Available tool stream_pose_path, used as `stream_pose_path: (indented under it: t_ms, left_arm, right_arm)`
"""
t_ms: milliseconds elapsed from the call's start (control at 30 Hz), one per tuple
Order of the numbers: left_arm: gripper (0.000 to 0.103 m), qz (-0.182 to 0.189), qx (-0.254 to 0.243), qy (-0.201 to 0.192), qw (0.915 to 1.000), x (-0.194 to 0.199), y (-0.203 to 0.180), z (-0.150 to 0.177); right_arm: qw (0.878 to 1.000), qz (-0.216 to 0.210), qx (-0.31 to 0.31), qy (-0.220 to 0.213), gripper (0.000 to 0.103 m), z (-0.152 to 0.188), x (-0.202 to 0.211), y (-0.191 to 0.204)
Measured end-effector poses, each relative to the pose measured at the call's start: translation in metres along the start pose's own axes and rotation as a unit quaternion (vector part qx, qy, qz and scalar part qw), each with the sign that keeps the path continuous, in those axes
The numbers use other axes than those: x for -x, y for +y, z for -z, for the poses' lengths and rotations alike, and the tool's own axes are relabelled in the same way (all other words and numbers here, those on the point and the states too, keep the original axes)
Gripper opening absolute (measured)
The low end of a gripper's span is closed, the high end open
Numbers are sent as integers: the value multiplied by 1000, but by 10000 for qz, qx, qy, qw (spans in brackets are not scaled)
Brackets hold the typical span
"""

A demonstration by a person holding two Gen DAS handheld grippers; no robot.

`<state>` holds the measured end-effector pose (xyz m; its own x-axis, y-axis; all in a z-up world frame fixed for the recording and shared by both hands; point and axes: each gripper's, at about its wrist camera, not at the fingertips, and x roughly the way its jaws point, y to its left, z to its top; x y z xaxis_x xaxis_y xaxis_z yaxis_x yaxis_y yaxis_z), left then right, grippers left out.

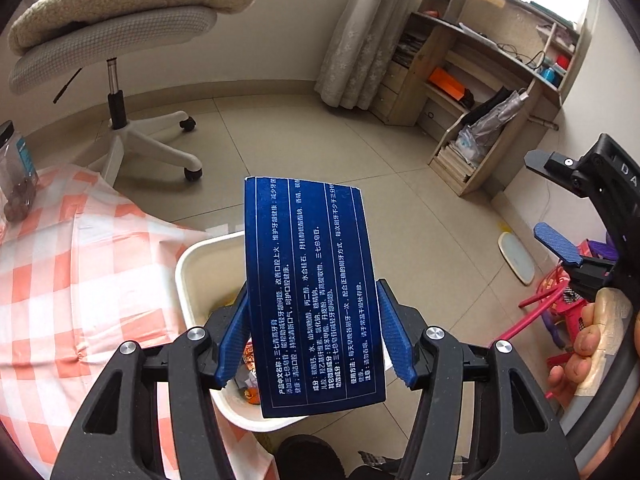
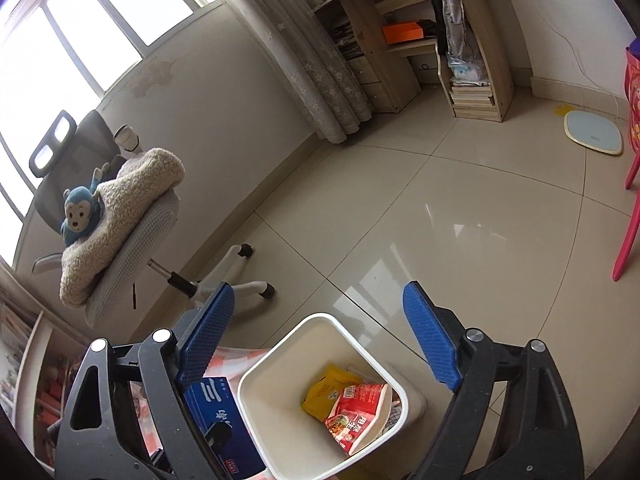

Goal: Collect trash

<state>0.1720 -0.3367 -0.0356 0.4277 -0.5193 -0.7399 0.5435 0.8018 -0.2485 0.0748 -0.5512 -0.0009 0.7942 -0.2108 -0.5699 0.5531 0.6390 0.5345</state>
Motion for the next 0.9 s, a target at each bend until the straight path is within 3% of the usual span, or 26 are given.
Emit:
stream_pose_path:
  t_ms: [100,167,233,467,667,900]
  left_arm:
    - [62,-19,-120,111,9999,-10,-11,-4]
    - [76,-70,-130,80,9999,-11,-12,-5]
    - [81,-97,-109,45,9999,-7,-11,-5]
    - [96,-505,-190,-253,9982,24,-1,-1]
    - [96,-1238,-653,-594,9884,65,1,13]
    - [96,-1377,-233,-1063,9845,120,44,37]
  right_arm:
    - [9999,6,-109,-78,86,-3,4,-5]
    - [9998,54,-140,-158,89,-4,8,-6]
    - [9997,93,-110,-215,92,-3,11,-6]
    - [9978,327,449,-360,96,9,22,18]
    - [9879,442,1282,-751,96,29,44,51]
    - [9751,347,1943,-1006,96,66,64,89]
